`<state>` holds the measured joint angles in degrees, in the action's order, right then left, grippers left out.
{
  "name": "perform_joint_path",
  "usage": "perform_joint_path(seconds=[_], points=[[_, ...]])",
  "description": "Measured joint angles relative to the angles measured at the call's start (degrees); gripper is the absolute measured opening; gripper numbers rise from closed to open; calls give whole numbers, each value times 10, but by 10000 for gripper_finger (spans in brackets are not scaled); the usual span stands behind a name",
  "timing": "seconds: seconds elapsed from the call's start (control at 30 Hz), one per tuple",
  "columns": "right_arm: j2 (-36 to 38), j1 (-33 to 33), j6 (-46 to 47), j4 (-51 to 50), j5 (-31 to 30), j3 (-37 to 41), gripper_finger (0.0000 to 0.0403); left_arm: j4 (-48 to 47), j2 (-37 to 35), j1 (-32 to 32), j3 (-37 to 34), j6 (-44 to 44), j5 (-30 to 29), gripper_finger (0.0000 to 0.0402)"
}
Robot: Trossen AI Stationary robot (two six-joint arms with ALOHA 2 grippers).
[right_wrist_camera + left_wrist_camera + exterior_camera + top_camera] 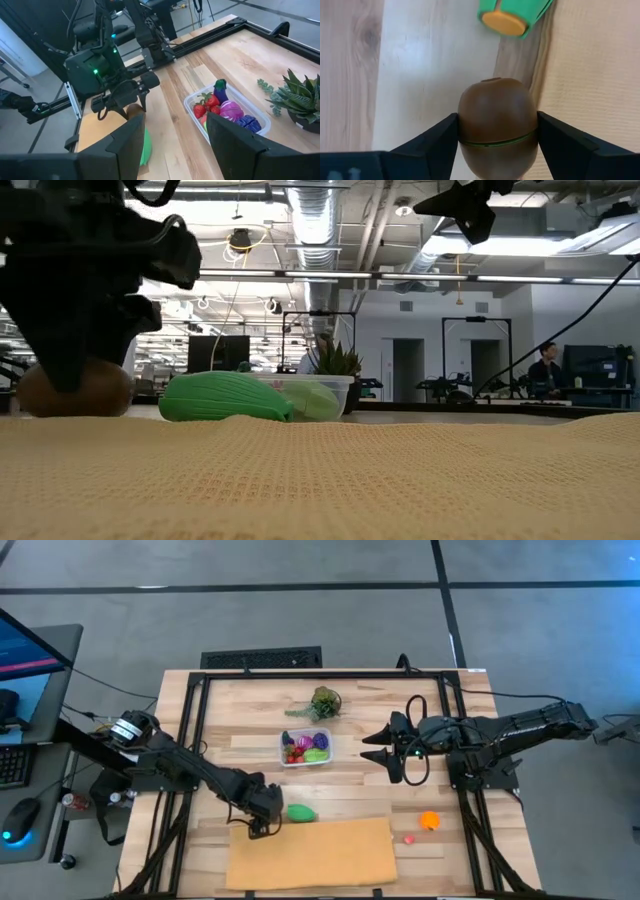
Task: Pick and placing Produce into tupperware
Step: Put the brown kiwi into the transparent bin
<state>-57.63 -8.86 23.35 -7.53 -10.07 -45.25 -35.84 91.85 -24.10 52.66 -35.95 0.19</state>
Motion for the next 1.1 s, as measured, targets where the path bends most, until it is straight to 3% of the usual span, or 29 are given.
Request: perform_joint_path(seconds=[0.27,0.57,1.1], points=[[0,0,0,0,0,0,205,-22,0,12,37,16,-3,237],[0,-1,1,0,0,0,205,-106,0,50,123,94,-43,237],[0,-1,20,0,0,0,205,-109,0,205,183,256,-86,238]])
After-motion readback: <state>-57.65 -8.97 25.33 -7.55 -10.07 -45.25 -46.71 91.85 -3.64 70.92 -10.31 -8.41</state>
